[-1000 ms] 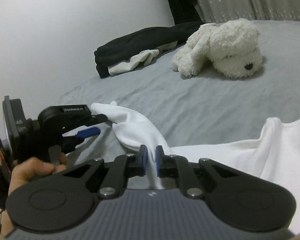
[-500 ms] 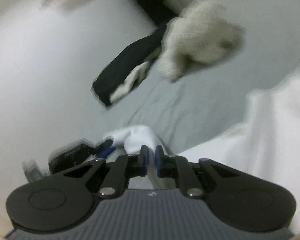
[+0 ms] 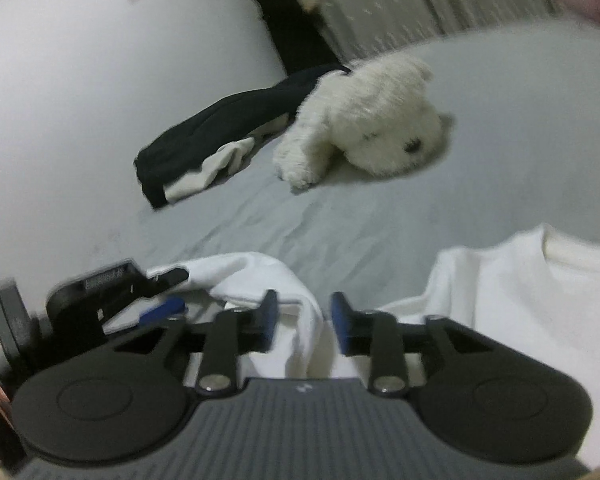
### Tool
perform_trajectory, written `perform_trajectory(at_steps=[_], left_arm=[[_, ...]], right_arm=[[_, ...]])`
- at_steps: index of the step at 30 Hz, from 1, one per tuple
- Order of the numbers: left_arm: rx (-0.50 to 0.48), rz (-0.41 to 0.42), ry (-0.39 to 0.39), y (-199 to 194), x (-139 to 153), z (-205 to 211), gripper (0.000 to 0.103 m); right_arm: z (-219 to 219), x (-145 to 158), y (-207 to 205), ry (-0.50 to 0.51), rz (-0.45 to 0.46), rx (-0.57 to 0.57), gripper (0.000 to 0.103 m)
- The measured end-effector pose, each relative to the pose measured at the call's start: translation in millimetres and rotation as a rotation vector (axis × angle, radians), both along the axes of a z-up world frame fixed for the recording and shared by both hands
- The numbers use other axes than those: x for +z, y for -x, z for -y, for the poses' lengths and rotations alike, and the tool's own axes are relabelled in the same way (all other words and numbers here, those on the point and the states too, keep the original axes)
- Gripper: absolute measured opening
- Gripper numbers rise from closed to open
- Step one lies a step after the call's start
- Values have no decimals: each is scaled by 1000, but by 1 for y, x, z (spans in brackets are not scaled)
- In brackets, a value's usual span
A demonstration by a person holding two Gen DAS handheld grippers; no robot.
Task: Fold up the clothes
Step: 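Grasp the sleeve with the right gripper while the left gripper holds the rolled sleeve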
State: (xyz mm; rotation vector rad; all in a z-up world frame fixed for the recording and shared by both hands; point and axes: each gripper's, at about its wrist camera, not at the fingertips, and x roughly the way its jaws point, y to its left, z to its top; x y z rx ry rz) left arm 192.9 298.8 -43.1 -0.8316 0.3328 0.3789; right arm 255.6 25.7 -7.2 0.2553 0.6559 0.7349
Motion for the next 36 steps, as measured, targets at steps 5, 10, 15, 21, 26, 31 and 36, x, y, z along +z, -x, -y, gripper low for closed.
perform_trajectory(at_steps=[5,10,15,21,26,31,36], left_arm=[[-16,-43,-8,-2,3,3,39],[-20,-93,26,0,3,1,39],[9,-22,60,10,8,-5,39],[-13,33,35,10,12,0,39],[-62,52,-11,5,17,10,42],[-88,32,-42,0,21,17,43],[-51,-99,-12,-2,19,12,42]], right_arm=[[-24,-8,11,186,164,29,41],[-28,-13,9,212,148,50,10],[8,14,3,-33,-5,152,6],[34,29,3,42,-75,196,6],[39,11,-4,325,-76,24,19],[34,16,4,323,19,11,23],[11,19,14,336,165,40,42]])
